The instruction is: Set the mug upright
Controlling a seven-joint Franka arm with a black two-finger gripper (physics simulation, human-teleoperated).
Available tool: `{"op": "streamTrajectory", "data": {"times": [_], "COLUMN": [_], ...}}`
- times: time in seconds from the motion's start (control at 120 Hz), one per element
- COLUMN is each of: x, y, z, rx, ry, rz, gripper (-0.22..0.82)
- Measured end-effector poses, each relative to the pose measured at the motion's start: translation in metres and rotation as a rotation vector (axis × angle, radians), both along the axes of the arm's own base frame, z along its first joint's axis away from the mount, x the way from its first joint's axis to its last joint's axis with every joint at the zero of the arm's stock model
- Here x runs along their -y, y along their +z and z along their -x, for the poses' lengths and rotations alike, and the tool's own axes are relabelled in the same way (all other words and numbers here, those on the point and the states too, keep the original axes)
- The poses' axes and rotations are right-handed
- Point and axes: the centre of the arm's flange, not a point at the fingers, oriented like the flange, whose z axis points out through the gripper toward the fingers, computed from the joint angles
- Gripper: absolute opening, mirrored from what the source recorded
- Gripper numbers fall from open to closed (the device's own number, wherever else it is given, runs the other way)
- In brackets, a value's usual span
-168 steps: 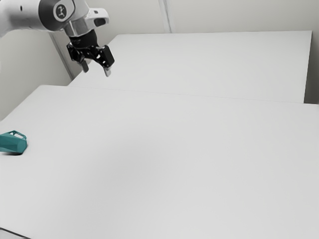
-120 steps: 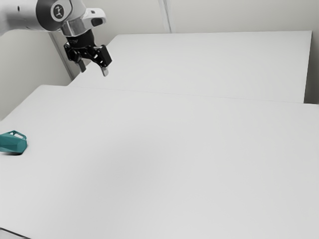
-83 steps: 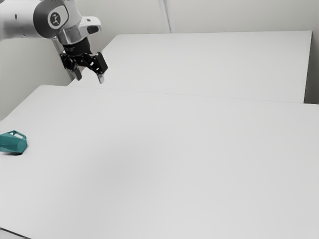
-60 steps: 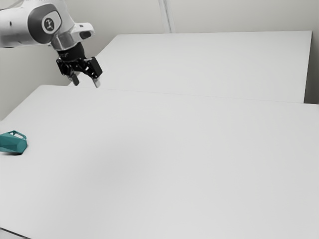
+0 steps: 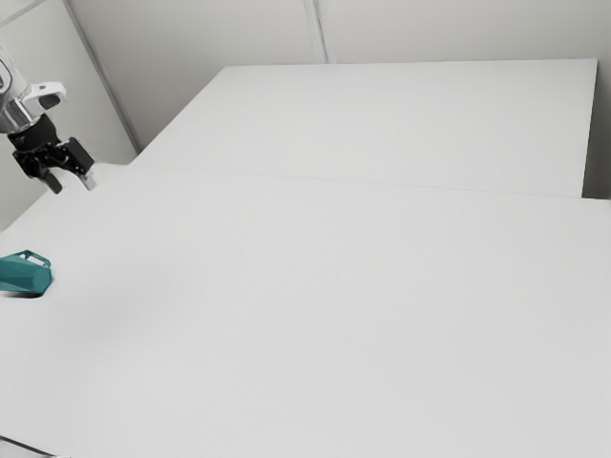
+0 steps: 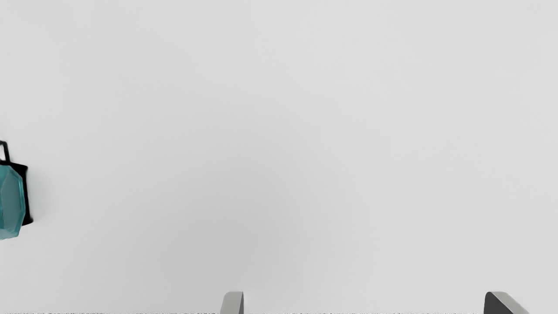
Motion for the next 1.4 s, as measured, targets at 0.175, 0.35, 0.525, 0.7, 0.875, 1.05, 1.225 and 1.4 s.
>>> {"op": "streamTrajectory", "data": {"times": [0.175,0.35,0.525,0.7,0.875,1.05,1.225,1.4], "x": [-0.056,-0.115,-0.171,-0.227,-0.267,-0.302,-0.328,-0.34], "y": [-0.028,-0.054,-0.076,-0.101,-0.126,-0.15,-0.188,-0.203], "z": [0.012,0.021,0.033,0.046,0.051,0.06,0.074,0.072], "rx": [0.017,0.037,0.075,0.113,0.14,0.161,0.184,0.202], "ry": [-0.038,-0.09,-0.109,-0.11,-0.124,-0.134,-0.123,-0.14], "rz": [0.044,0.067,0.087,0.115,0.135,0.16,0.218,0.223], "gripper": [0.6,0.6,0.6,0.6,0.6,0.6,0.6,0.6]}}
